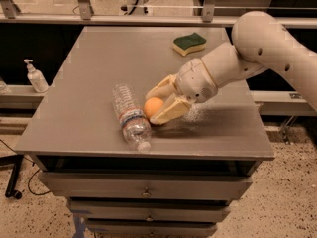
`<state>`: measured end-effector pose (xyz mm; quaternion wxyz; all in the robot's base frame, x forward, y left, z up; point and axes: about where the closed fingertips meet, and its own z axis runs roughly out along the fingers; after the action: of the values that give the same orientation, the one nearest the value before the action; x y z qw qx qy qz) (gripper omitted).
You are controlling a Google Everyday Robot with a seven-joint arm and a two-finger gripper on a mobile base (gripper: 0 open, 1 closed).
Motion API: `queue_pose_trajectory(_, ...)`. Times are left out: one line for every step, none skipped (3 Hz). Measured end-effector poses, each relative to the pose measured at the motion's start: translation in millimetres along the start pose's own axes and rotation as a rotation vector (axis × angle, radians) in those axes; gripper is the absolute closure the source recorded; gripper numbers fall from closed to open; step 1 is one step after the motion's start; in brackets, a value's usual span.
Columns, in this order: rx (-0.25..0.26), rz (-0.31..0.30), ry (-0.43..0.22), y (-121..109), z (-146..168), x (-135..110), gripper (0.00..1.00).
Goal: Move orange near water bottle
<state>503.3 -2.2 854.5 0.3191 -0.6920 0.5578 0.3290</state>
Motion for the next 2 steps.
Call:
queue_pose_trajectory(-0.003, 0.000, 0.003, 0.0, 0.2, 0.4, 0.00)
queue_pose_trajectory(-0.002, 0.000, 0.003, -0.1, -0.1, 0.5, 0.00)
